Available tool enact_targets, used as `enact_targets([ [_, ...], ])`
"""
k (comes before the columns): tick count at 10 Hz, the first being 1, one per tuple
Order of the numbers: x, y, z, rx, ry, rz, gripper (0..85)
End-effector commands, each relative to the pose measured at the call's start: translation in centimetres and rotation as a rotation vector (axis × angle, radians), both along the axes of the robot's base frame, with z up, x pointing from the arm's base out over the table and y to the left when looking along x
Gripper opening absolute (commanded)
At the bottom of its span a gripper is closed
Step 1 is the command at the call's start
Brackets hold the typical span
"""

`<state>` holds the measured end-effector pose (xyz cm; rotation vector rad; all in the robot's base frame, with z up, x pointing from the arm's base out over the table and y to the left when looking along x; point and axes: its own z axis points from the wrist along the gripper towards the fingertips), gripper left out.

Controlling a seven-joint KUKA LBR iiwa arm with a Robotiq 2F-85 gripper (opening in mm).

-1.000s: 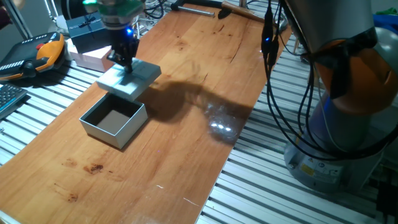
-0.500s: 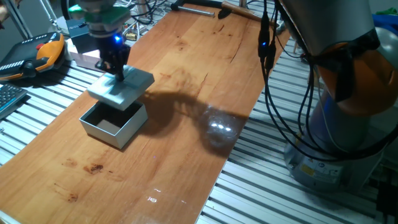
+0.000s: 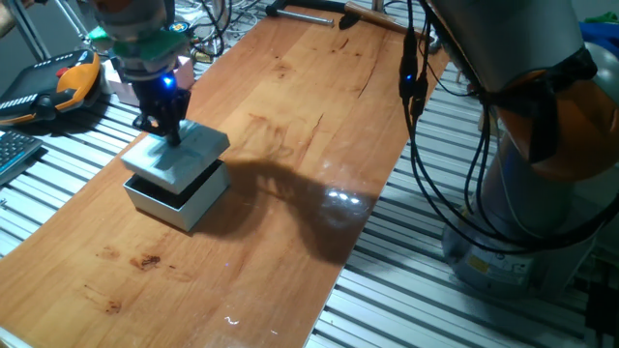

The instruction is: Cover the box

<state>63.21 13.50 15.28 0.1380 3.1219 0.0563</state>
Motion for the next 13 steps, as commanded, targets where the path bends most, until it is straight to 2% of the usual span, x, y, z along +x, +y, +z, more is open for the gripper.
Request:
enact_targets([
  [1,-0.01,0.3,0.0,-0.002,-0.003,0.001,0.0],
  [5,-0.35,1.6,-0.6,0.01,-0.02,0.02,0.0],
  [7,-0.25,1.9,-0.5,0.003,-0.026,0.04,0.0],
  [8,-0.2,2.0,-0.6,-0.012,-0.027,0.051,0.0],
  [13,-0.26,1.9,-0.9,-0.014,-0.02,0.057,0.0],
])
